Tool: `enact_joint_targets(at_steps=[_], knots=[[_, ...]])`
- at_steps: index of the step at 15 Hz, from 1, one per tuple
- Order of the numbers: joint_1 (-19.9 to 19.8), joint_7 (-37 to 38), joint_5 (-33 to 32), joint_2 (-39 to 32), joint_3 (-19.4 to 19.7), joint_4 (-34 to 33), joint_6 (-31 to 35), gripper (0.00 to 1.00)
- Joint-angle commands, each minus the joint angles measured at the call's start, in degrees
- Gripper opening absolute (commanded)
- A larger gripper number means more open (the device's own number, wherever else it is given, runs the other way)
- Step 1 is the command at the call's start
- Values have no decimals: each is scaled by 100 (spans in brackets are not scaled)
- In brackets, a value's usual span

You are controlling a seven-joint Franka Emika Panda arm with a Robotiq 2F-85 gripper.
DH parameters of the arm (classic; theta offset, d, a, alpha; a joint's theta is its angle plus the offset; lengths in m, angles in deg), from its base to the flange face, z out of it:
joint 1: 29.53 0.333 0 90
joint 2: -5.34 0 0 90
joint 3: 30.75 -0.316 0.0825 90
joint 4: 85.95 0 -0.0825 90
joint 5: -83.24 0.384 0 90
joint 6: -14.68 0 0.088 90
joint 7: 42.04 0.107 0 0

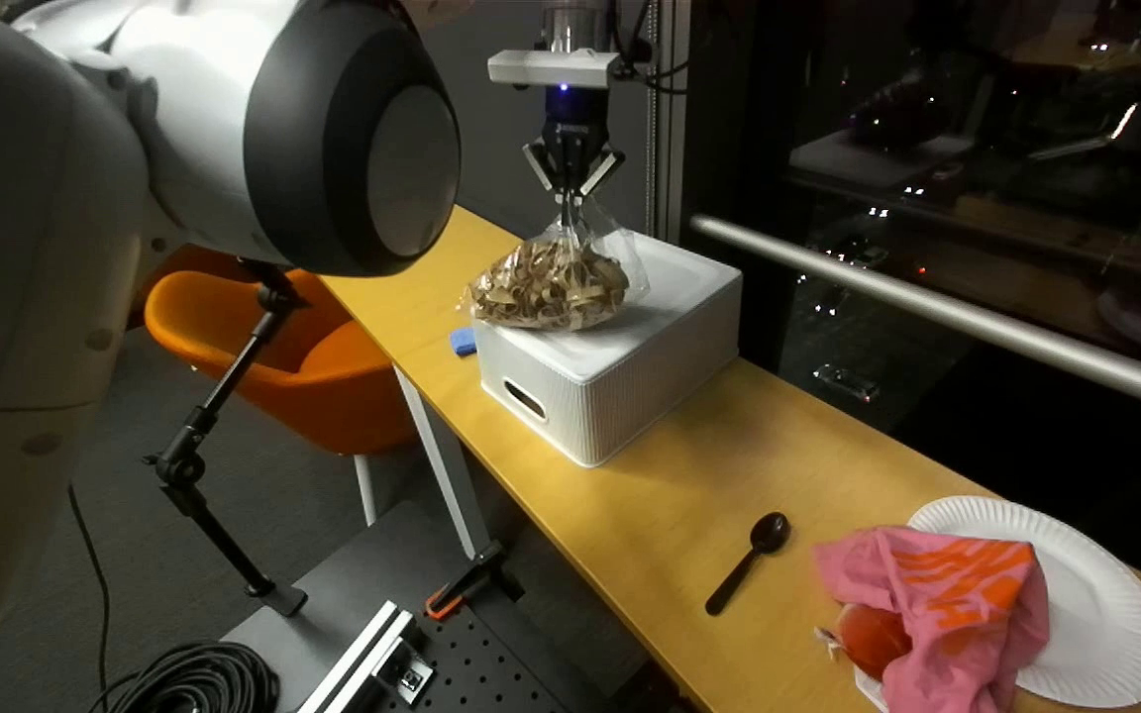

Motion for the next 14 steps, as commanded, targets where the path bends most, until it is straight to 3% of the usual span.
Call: enact_joint_targets(at_steps=[1, 5, 6, 7, 14], knots=[[-109, 15, 163, -48, -52, 125, -100, 0], [-102, 75, 40, 14, 12, 373, 4, 0], [-94, 80, 32, 37, 16, 399, 26, 7], [-73, 94, 13, 79, 18, 431, 40, 27], [10, 181, -189, 509, 68, 570, -4, 77]])
